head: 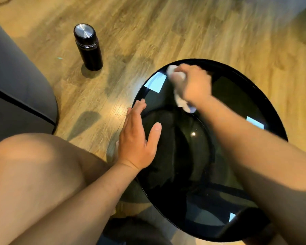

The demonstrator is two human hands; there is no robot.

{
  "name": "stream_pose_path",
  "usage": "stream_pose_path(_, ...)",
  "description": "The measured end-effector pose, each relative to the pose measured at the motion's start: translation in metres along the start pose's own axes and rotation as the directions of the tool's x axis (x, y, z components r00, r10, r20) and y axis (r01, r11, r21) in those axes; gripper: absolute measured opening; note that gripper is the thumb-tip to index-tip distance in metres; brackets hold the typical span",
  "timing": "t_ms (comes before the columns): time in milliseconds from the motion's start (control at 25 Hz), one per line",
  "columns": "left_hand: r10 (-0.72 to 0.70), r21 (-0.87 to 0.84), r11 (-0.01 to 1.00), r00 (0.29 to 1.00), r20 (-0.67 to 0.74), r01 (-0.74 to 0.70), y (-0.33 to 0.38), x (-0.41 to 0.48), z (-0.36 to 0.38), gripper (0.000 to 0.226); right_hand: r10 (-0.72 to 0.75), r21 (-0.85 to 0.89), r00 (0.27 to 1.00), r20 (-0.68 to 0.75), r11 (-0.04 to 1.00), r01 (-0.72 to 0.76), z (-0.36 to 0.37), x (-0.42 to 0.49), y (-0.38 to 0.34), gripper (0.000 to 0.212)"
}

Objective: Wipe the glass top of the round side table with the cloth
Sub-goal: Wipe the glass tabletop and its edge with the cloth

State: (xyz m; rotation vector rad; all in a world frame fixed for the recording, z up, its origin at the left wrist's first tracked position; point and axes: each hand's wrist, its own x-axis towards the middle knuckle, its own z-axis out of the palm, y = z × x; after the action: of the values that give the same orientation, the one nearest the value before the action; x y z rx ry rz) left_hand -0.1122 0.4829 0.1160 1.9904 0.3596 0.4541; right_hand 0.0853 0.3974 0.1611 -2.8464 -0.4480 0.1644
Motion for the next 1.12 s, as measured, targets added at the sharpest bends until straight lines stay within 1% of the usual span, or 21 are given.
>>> stream_pose_path(80,0.038,0.026,0.999,0.999,-0.038,-0.037,-0.002,-0.001,0.000,0.055,-0.133,0.124,0.989,0.058,0.984,0.125,0.017,-0.027,-0.040,0.033)
stream_pose_path(160,0.069,0.027,0.997,0.994,-0.086,-0.067,-0.003,0.000,0.001,0.045,-0.250,0.309,0.963,0.101,0.928,0.209,0.025,-0.064,-0.051,0.033)
stream_pose_path(200,0.075,0.028,0.997,0.993,-0.096,-0.072,-0.004,0.001,0.001,0.039,-0.283,0.372,0.953,0.109,0.901,0.225,0.023,-0.080,-0.045,0.038)
stream_pose_path(280,0.074,0.060,0.996,0.994,-0.087,-0.069,-0.004,0.002,0.001,0.041,-0.308,0.402,0.947,0.089,0.881,0.249,0.014,-0.100,-0.020,0.054)
stream_pose_path(320,0.070,0.073,0.995,0.994,-0.080,-0.064,-0.004,0.002,0.001,0.045,-0.259,0.422,0.962,0.086,0.884,0.200,0.005,-0.105,-0.007,0.061)
stream_pose_path(360,0.062,0.079,0.995,0.995,-0.081,-0.056,-0.004,0.003,0.001,0.049,-0.167,0.496,0.982,0.091,0.862,0.101,-0.004,-0.107,0.005,0.063)
stream_pose_path(400,0.052,0.079,0.996,0.995,-0.082,-0.045,-0.004,0.002,0.000,0.050,-0.051,0.645,0.994,0.101,0.764,-0.026,-0.015,-0.109,0.013,0.058)
stream_pose_path(440,0.041,0.076,0.997,0.996,-0.080,-0.035,-0.005,0.002,0.000,0.051,0.038,0.787,0.989,0.144,0.601,-0.138,-0.026,-0.111,0.020,0.048)
stream_pose_path(480,0.031,0.069,0.997,0.996,-0.079,-0.026,-0.003,0.001,0.001,0.052,0.101,0.864,0.977,0.189,0.455,-0.214,-0.035,-0.111,0.028,0.039)
stream_pose_path(560,0.013,0.066,0.998,0.996,-0.083,-0.008,-0.002,0.001,0.001,0.053,0.232,0.876,0.940,0.248,0.360,-0.320,-0.048,-0.113,0.044,0.039)
stream_pose_path(640,-0.006,0.064,0.998,0.997,-0.079,0.011,-0.001,0.000,0.001,0.053,0.386,0.873,0.877,0.288,0.270,-0.405,-0.050,-0.116,0.061,0.033)
stream_pose_path(680,-0.010,0.068,0.998,0.997,-0.078,0.016,0.000,0.000,0.000,0.053,0.419,0.859,0.854,0.307,0.264,-0.438,-0.050,-0.120,0.066,0.037)
stream_pose_path(720,-0.013,0.076,0.997,0.997,-0.078,0.019,0.000,0.000,0.000,0.054,0.418,0.833,0.854,0.310,0.314,-0.456,-0.048,-0.122,0.071,0.044)
stream_pose_path(800,-0.014,0.088,0.996,0.997,-0.081,0.021,0.001,-0.001,0.001,0.054,0.363,0.701,0.876,0.319,0.531,-0.475,-0.041,-0.128,0.073,0.062)
stream_pose_path(840,-0.011,0.089,0.996,0.997,-0.083,0.019,0.001,-0.002,0.001,0.054,0.348,0.629,0.876,0.333,0.611,-0.481,-0.037,-0.127,0.074,0.067)
stream_pose_path(920,-0.009,0.090,0.996,0.996,-0.084,0.017,0.001,-0.001,0.001,0.054,0.375,0.565,0.874,0.307,0.667,-0.485,-0.036,-0.119,0.075,0.066)
stream_pose_path(960,-0.013,0.092,0.996,0.996,-0.083,0.021,0.001,0.000,0.001,0.053,0.394,0.541,0.889,0.233,0.708,-0.455,-0.037,-0.117,0.075,0.065)
stream_pose_path(1000,-0.015,0.089,0.996,0.996,-0.084,0.023,0.001,0.000,0.002,0.053,0.397,0.461,0.912,0.102,0.793,-0.397,-0.036,-0.116,0.078,0.062)
stream_pose_path(1040,-0.015,0.081,0.997,0.996,-0.088,0.022,0.001,-0.001,0.002,0.053,0.347,0.320,0.937,-0.044,0.893,-0.316,-0.034,-0.119,0.080,0.058)
stream_pose_path(1080,-0.015,0.069,0.997,0.996,-0.093,0.022,0.001,-0.002,0.002,0.053,0.227,0.164,0.961,-0.156,0.966,-0.201,-0.027,-0.126,0.081,0.054)
stream_pose_path(1120,-0.018,0.060,0.998,0.995,-0.099,0.024,0.000,-0.002,0.002,0.052,0.087,0.058,0.982,-0.170,0.995,-0.078,-0.018,-0.135,0.076,0.054)
